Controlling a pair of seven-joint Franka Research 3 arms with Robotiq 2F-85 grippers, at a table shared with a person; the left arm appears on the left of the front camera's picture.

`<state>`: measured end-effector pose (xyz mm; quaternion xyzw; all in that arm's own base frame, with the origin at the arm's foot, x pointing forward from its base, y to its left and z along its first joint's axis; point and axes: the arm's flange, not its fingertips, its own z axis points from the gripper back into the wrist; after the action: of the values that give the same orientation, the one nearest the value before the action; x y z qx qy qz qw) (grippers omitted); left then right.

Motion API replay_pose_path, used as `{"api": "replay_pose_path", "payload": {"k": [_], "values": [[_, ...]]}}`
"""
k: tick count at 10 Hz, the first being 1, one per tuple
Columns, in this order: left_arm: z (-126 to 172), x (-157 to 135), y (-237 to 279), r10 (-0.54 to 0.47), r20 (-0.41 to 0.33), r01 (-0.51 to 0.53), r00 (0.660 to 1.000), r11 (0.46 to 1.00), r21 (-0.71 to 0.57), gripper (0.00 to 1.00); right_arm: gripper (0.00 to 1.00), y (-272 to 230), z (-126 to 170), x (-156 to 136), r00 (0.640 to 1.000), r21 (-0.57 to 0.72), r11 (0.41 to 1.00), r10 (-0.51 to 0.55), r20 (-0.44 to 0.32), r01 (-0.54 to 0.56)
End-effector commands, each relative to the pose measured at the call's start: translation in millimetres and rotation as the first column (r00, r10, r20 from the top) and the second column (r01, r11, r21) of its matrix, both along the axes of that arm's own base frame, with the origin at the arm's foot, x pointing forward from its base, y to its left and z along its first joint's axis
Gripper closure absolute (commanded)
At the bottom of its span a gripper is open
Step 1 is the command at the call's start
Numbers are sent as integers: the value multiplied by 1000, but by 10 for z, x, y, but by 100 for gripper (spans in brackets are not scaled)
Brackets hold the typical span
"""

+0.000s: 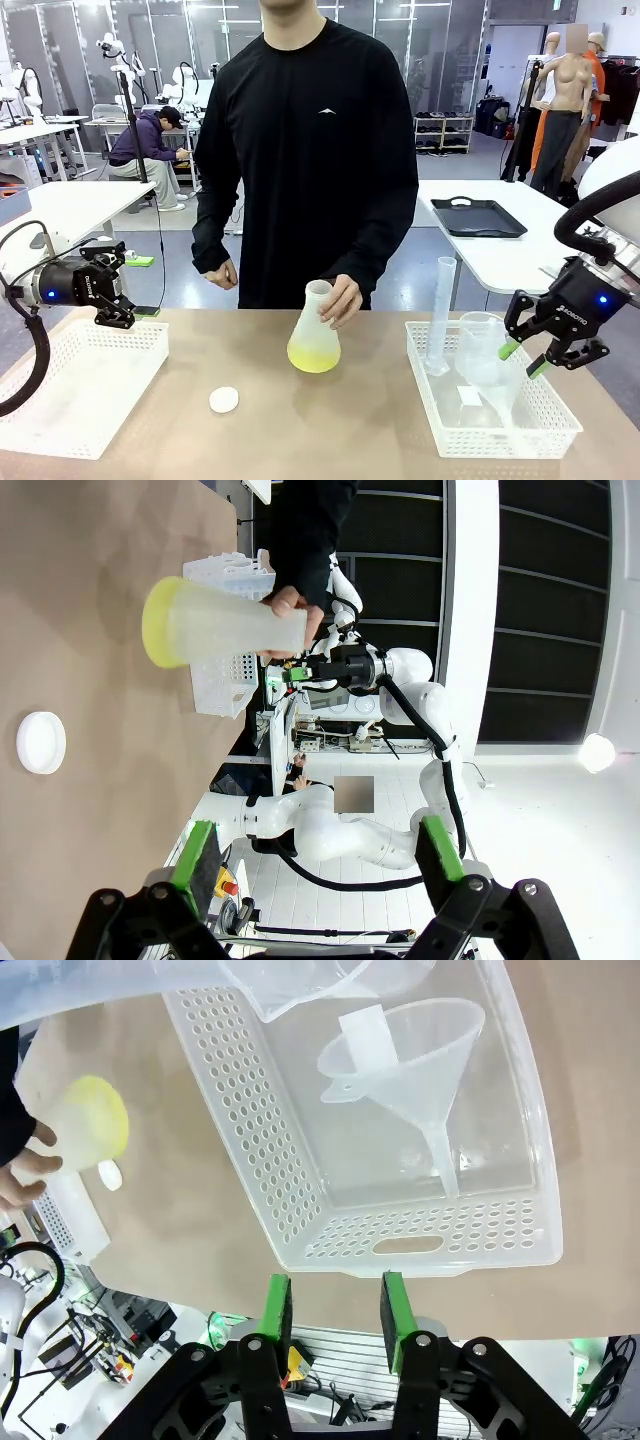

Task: Prepare the solutions needed for the experiment.
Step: Once the solution is in the Big flask , pick up the Plastic Funnel and place it back into the right Organizing basket, then when the human places the Big flask in the center of the table, pick up the Big flask and place it in the left Organizing basket.

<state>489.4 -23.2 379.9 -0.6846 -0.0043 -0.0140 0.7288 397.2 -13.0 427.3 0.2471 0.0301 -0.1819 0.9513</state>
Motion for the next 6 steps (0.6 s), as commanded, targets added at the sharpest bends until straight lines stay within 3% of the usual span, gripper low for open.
{"api": "replay_pose_path", "payload": {"k": [1,6], "values": [[15,2,-1,2,1,-2,1000,1000,-4,0,53,5,14,-27,1000,0,1000,1,6,-1],[15,2,-1,2,1,-2,1000,1000,-4,0,53,5,14,-27,1000,0,1000,1,6,-1]]}}
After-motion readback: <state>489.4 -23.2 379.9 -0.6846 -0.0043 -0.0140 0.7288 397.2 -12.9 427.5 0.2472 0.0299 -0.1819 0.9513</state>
